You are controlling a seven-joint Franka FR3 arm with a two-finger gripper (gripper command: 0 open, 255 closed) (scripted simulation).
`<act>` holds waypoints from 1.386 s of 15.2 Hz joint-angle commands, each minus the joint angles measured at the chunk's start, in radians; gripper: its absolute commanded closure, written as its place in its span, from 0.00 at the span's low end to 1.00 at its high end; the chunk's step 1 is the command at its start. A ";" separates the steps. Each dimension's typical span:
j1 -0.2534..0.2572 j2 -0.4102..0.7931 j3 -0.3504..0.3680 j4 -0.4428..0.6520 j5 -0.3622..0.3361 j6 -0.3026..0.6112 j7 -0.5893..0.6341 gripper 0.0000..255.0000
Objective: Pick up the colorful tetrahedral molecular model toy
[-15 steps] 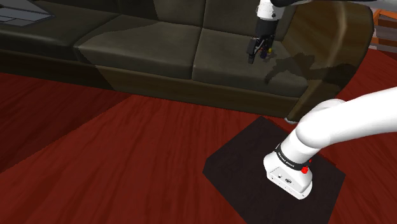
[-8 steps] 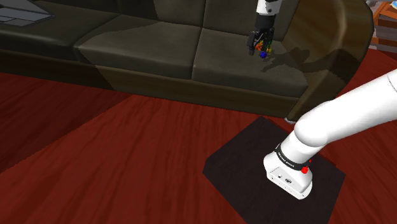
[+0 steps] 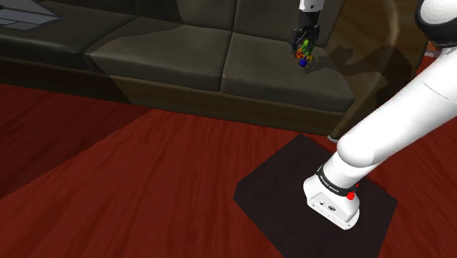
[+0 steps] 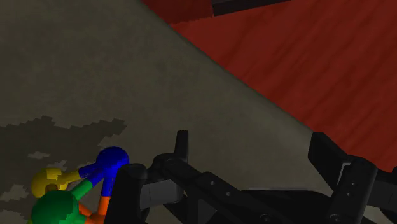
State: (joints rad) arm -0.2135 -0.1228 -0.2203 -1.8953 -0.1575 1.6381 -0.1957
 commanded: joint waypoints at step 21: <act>-0.181 0.545 -0.124 0.598 0.077 -0.088 -0.115 0.00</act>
State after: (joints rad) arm -0.3962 0.4292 -0.3440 -1.2733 -0.0786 1.5328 -0.3133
